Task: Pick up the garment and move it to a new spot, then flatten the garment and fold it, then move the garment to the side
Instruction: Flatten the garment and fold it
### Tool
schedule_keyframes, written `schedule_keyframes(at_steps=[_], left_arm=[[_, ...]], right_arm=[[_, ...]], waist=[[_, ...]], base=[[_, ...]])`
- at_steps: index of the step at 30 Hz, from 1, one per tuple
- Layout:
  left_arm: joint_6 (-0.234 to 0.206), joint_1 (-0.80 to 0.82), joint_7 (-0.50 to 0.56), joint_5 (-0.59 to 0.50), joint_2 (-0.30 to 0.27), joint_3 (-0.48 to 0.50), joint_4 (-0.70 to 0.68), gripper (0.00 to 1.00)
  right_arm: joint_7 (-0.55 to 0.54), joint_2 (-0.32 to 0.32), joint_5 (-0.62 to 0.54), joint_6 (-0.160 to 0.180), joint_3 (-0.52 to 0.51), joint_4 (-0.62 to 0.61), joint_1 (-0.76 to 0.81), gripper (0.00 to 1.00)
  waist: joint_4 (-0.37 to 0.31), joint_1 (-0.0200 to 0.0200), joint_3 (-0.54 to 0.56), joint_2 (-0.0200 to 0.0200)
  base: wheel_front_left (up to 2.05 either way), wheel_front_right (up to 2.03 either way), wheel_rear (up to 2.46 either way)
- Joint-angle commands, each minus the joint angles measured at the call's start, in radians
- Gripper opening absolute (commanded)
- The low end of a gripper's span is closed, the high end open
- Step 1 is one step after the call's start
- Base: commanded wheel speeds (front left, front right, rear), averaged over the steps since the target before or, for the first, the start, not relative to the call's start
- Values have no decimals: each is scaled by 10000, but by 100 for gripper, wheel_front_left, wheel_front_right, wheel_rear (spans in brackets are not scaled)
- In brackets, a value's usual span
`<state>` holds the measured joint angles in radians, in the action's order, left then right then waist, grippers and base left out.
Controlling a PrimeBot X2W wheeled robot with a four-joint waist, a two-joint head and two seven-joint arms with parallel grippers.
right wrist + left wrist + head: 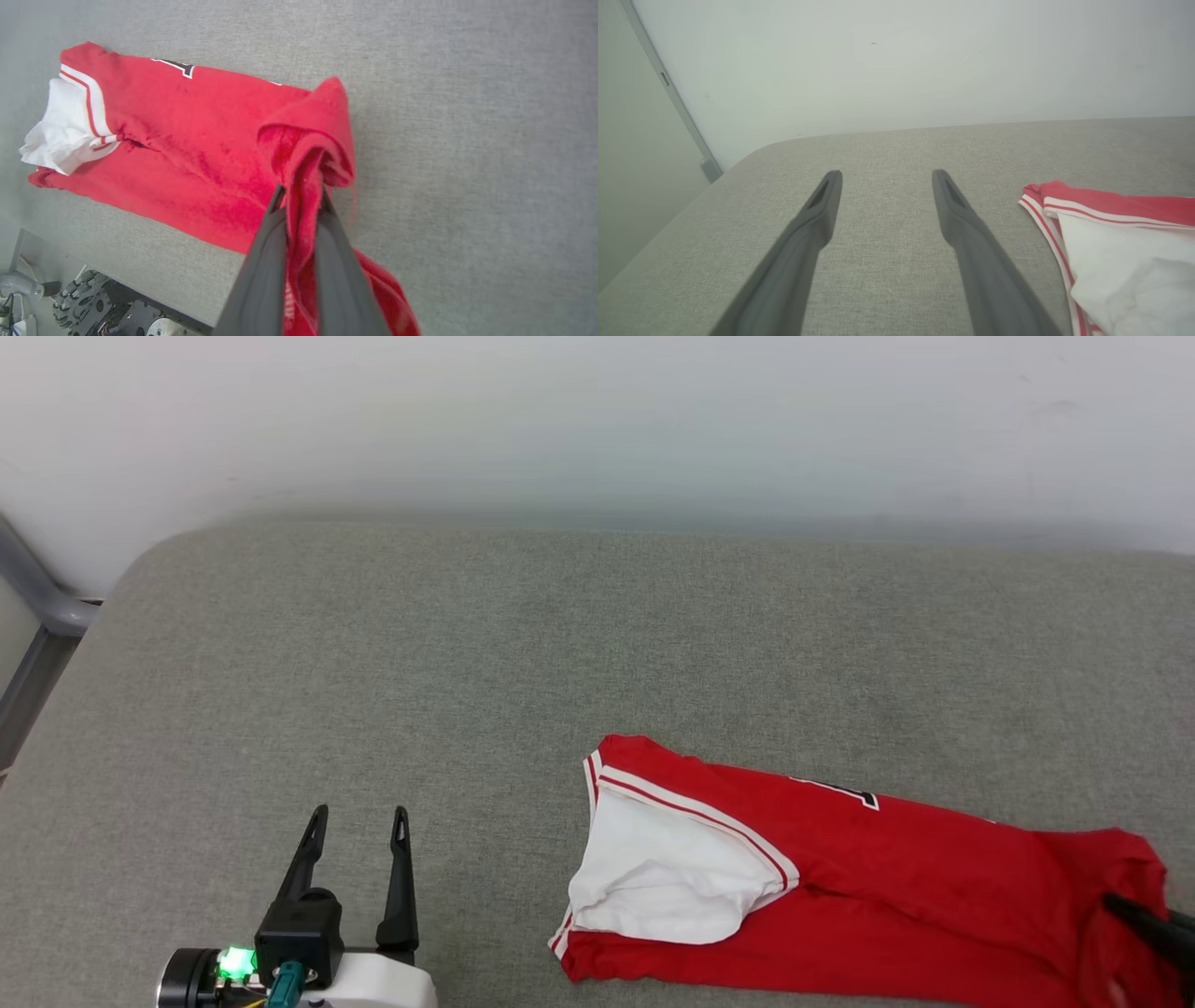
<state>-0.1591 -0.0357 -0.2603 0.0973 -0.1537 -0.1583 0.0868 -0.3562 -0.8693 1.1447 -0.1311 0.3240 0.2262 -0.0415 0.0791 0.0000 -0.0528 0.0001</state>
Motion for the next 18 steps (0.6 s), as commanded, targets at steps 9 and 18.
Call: schedule_keyframes(at_steps=[9, 18], left_arm=[[268, 221, -68, -260, 245, -51, 99, 100], [417, 522, -67, -400, 458, -63, 227, 100]], right_arm=[[-1027, 1061, -1048, 9, 292, -2120, -664, 0], [-2168, 2367, -2403, 9, 1842, -2454, -2734, 0]], waist=[[245, 0, -203, -1], [509, 0, -557, -1]], base=[[0, 0, 0], [0, 0, 0]])
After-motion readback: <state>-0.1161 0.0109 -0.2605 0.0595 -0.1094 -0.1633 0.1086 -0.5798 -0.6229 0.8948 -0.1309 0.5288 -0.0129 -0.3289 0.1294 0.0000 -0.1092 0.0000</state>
